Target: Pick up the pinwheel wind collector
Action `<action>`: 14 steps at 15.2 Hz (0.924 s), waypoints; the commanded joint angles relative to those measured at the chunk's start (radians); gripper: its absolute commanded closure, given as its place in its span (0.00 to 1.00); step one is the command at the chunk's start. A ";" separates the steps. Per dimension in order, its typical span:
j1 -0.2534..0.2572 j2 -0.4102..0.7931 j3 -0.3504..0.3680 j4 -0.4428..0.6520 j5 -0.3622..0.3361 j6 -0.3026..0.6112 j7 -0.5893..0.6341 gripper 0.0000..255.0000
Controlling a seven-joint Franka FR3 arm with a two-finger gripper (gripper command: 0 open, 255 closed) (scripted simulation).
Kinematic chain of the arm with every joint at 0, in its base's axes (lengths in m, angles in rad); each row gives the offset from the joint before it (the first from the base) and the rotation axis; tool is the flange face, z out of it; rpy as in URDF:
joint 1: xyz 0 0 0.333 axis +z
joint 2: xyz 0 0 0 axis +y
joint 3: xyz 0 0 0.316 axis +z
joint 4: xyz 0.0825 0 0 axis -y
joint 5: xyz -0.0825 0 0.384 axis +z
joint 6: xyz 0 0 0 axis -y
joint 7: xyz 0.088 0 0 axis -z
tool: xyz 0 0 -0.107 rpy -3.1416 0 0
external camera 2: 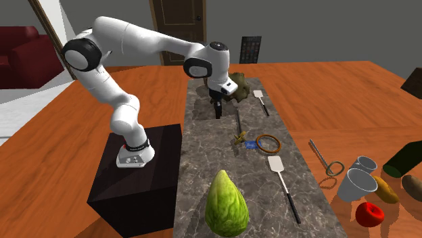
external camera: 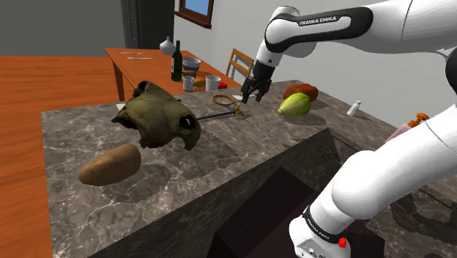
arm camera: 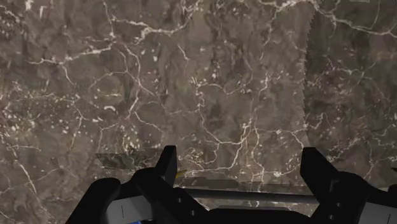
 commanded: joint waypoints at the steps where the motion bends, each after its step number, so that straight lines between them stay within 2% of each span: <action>1: -0.005 0.074 -0.013 0.035 0.001 0.033 -0.013 0.00; 11: -0.044 0.452 -0.064 0.294 0.037 0.122 -0.076 0.00; 14: -0.046 0.468 -0.063 0.284 0.041 0.147 -0.081 0.00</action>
